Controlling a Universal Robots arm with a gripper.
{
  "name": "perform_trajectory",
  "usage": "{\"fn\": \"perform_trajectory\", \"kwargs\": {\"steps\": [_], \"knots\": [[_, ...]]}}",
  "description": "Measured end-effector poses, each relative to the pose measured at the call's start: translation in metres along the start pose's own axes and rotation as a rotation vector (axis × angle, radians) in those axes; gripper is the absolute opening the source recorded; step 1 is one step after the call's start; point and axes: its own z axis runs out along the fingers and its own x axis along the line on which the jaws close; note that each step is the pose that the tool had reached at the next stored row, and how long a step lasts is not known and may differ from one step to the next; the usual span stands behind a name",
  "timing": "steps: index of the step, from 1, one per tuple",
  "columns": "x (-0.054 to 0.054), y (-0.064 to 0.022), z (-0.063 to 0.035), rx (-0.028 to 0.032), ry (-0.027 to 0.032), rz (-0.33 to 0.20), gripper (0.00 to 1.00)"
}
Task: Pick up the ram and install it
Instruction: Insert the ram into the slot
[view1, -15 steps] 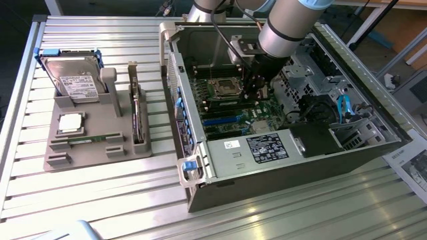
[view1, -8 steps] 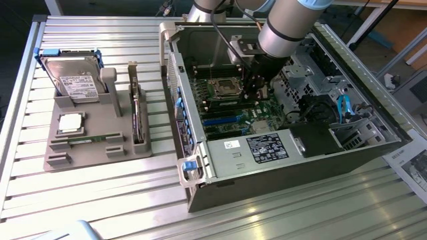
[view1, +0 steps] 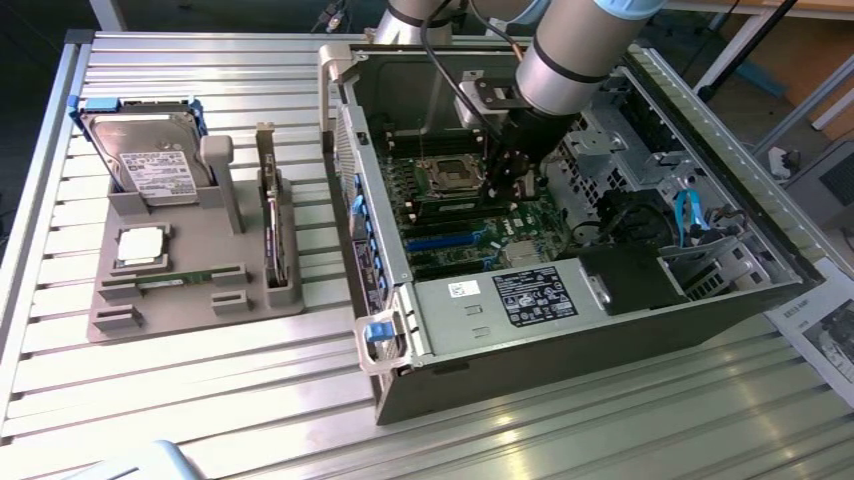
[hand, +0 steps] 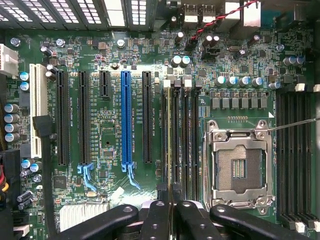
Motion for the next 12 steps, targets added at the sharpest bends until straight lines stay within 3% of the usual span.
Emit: {"fn": "perform_trajectory", "kwargs": {"steps": [12], "knots": [[0.0000,0.0016,0.0000,0.0035,0.0012,-0.001,0.12]]}}
